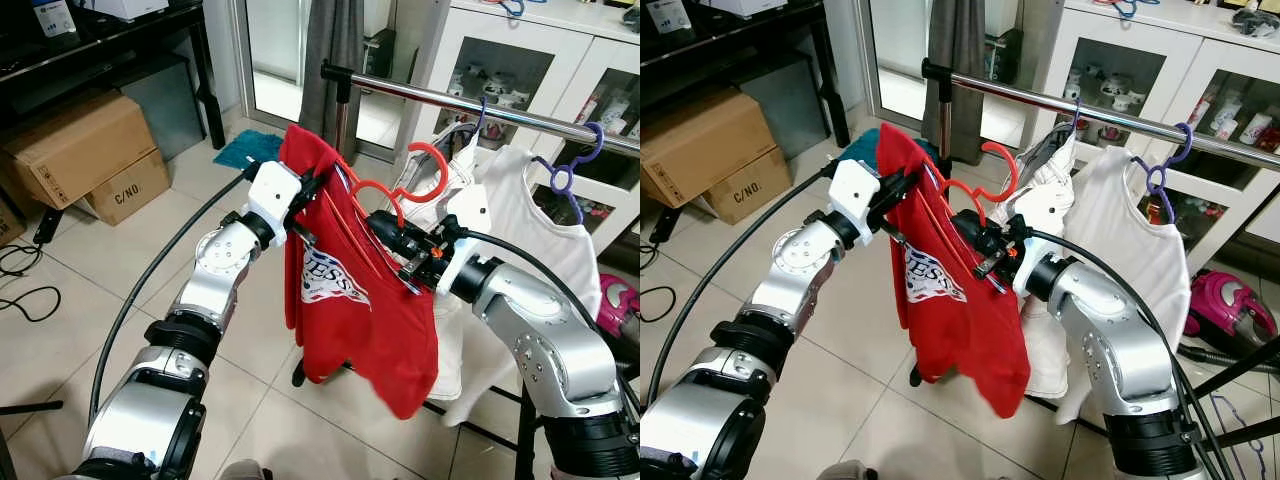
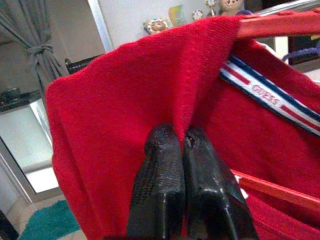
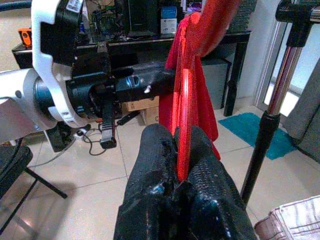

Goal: Hang hanger

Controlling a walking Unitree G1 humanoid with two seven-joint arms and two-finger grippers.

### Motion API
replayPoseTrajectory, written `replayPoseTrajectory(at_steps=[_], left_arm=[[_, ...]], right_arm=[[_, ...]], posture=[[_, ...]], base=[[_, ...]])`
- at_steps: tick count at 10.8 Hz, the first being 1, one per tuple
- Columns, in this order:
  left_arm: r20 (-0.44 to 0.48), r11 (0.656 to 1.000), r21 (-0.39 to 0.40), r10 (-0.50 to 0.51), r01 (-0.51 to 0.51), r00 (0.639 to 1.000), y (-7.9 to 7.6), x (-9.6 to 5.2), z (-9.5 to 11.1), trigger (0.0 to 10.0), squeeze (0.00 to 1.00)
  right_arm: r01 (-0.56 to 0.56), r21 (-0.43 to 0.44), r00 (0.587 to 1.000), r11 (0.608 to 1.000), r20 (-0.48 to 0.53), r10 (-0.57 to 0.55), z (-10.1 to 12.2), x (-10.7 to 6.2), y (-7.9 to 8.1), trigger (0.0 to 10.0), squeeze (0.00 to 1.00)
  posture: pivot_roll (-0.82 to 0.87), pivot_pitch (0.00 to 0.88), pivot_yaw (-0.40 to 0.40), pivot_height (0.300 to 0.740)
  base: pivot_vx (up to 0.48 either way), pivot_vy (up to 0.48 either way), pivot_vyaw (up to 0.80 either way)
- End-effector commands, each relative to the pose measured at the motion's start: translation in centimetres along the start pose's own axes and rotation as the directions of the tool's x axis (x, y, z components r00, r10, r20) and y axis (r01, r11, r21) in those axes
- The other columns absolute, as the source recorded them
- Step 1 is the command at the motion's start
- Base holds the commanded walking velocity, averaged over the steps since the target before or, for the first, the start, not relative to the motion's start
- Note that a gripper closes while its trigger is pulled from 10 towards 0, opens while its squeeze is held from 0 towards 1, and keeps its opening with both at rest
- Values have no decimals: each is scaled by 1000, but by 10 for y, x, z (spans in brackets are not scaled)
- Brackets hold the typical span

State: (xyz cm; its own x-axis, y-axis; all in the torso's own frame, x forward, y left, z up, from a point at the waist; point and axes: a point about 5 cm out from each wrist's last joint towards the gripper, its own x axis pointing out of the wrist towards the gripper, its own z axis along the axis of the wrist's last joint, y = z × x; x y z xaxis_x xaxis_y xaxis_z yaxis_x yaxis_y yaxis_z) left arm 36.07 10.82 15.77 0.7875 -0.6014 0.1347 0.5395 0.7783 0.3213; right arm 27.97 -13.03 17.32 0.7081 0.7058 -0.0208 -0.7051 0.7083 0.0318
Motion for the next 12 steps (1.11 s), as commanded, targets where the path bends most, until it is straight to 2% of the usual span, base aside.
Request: replayPoseTrajectory(at_steps=[1,3,4,5,7,8,9,10,11,12], left_arm=[[5,1000,0,5,-5,1000,6,1,3,0,0],[64,996,-75,-44,49,997,6,-2,9,0,0],[77,989,-85,-117,123,990,6,-6,13,0,0],[108,975,-110,-180,192,978,12,-14,21,0,0],[118,951,-130,-265,279,957,16,-24,28,0,0],[72,969,-90,-222,228,972,29,-27,29,0,0],[27,994,-50,-97,98,995,50,-28,31,0,0],[-11,1000,-10,20,-21,1000,72,-31,34,0,0],[-33,987,36,158,-156,987,95,-36,37,0,0],[-38,971,28,240,-239,970,109,-40,39,0,0]], right_arm=[[0,-36,998,999,62,2,14,-2,-1,0,0],[44,-99,999,994,0,-44,11,-3,-7,0,0],[82,-175,992,981,-82,-97,5,-5,-14,0,0],[64,-219,978,974,-182,-106,-6,-10,-19,0,0],[4,-217,964,976,-259,-62,-18,-19,-17,0,0],[-47,-228,959,973,-284,-20,-20,-25,-15,0,0],[-85,-227,958,970,-287,17,-18,-31,-15,0,0],[-123,-219,959,968,-276,59,-14,-39,-15,0,0],[-184,-188,957,965,-258,132,-9,-48,-11,0,0],[-215,-143,957,966,-229,179,-4,-56,-9,0,0]], posture=[[-12,0,5,740],[-15,0,5,740],[-11,0,-5,740],[-4,0,-14,740],[4,0,-23,740],[7,0,-25,740],[8,0,-25,740],[6,0,-20,740],[5,0,-19,740],[5,0,-19,740]], base=[[0,0,0],[0,0,0],[0,0,0],[0,0,0],[0,0,0],[0,0,0],[0,0,0],[0,0,0],[0,0,0],[0,0,0]])
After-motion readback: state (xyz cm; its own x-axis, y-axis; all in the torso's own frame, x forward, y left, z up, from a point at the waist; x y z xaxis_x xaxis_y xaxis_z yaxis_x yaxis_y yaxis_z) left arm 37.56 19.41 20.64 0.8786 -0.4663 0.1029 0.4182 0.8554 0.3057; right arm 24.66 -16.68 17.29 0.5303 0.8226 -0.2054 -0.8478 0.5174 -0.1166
